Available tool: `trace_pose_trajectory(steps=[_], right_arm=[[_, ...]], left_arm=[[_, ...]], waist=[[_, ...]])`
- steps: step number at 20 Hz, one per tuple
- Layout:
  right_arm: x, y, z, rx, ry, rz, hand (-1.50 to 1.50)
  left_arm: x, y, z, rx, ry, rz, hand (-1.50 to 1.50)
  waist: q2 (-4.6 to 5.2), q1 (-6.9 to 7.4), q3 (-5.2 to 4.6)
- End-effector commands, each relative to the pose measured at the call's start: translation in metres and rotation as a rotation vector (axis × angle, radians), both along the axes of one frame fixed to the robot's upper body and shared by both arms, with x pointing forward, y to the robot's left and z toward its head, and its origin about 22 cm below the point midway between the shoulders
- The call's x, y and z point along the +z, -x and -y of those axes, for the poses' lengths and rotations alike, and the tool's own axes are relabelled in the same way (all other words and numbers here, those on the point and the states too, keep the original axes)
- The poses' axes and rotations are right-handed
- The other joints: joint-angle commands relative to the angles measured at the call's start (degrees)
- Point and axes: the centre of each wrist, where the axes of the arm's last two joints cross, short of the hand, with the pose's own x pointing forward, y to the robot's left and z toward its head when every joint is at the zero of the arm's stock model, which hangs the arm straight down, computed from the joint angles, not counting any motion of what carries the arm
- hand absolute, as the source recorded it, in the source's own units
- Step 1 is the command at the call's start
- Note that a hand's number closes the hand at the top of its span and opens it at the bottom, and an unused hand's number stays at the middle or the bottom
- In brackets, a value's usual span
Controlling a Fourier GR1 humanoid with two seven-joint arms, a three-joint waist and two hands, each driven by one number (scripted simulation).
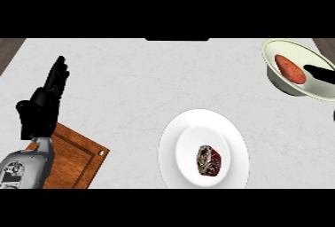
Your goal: Pick the sweet potato from the plate and place it in the bowl
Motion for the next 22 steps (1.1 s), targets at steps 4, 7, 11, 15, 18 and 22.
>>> trace_pose_trajectory(steps=[4, 7, 11, 15, 18, 22], right_arm=[[-0.031, 0.051, 0.022, 0.057, -0.082, 0.119, -1.5], [-0.009, 0.064, 0.019, 0.148, -0.09, 0.129, -1.5], [-0.028, 0.108, 0.007, 0.189, -0.103, 0.152, -1.5], [-0.016, 0.139, -0.008, 0.235, -0.106, 0.167, -1.5], [-0.02, 0.156, -0.026, 0.22, -0.089, 0.181, -1.5], [-0.03, 0.169, -0.048, 0.22, -0.108, 0.179, -1.5]], left_arm=[[-0.02, 0.009, -0.004, 0.028, -0.023, -0.002, 0.0], [-0.007, 0.008, -0.014, 0.039, 0.008, -0.016, 0.0], [-0.002, 0.007, 0.007, 0.036, 0.002, -0.02, 0.0], [0.001, 0.019, -0.006, 0.021, 0.004, -0.007, 0.0], [-0.001, -0.003, -0.014, 0.008, -0.001, 0.001, 0.0], [-0.002, 0.013, 0.004, 0.016, -0.002, -0.011, 0.0]], waist=[[-0.53, -1.66, -0.09], [-0.88, -2.26, -0.19], [-0.76, -2.13, -0.14], [-0.54, -1.33, -0.12], [-0.31, -1.28, -0.11], [-0.3, -0.87, -0.09]])
